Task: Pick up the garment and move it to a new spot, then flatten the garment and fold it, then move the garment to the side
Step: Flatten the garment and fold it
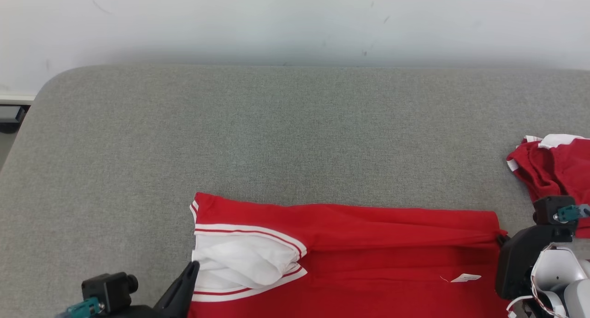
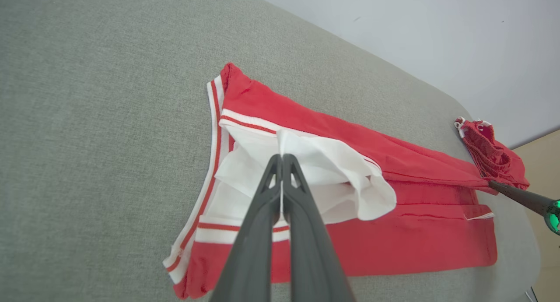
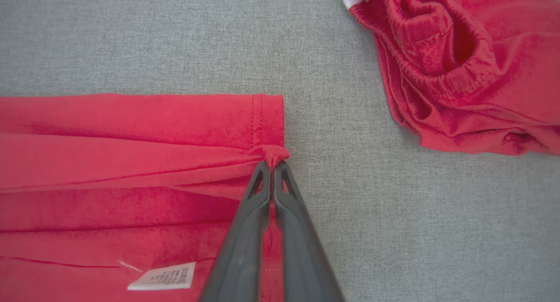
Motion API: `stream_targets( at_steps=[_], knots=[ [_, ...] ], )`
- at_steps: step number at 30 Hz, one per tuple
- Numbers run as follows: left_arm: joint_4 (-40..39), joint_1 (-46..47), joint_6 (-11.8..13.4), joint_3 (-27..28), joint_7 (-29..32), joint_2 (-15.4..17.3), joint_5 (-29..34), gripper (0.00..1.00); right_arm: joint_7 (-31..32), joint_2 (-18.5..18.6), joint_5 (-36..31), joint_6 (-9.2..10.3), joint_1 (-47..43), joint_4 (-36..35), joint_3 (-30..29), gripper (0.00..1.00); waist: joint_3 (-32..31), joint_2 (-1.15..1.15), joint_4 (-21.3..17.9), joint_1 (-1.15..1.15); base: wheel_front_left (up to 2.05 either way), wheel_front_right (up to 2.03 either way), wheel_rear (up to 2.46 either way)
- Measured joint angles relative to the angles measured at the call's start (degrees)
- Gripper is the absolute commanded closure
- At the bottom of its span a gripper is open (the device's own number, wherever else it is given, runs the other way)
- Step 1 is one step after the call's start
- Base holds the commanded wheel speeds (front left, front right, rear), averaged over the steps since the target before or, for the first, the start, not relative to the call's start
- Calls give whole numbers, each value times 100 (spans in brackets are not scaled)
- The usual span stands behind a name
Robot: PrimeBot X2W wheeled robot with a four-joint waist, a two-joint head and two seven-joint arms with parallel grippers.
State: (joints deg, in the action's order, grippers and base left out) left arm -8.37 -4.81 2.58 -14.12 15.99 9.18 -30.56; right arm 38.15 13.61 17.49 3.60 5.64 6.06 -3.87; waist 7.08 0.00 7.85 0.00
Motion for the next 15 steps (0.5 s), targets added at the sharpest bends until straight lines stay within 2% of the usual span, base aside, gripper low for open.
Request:
stream_targets(
  at_steps=[7,9,10,11,15],
  knots=[
    [-14,-207,92,-31,249,5,-25,100,20,-35,-1,44,-71,-44,8,99,-7,1,10,0,0,0,0],
    [10,-205,104,-43,279,3,-21,97,74,-47,-1,45,-81,-44,12,84,-8,1,18,0,0,0,0],
    [34,-205,131,-46,326,11,-13,67,75,-63,-1,45,-93,-41,23,65,-11,1,20,0,0,0,0],
    [59,-205,154,-37,345,14,-13,50,77,-81,0,45,-105,-31,38,1,-20,0,22,0,0,0,0],
    [197,-210,237,48,453,147,88,13,148,-88,-15,91,-199,-16,38,0,-48,1,22,0,0,0,0]
  ],
)
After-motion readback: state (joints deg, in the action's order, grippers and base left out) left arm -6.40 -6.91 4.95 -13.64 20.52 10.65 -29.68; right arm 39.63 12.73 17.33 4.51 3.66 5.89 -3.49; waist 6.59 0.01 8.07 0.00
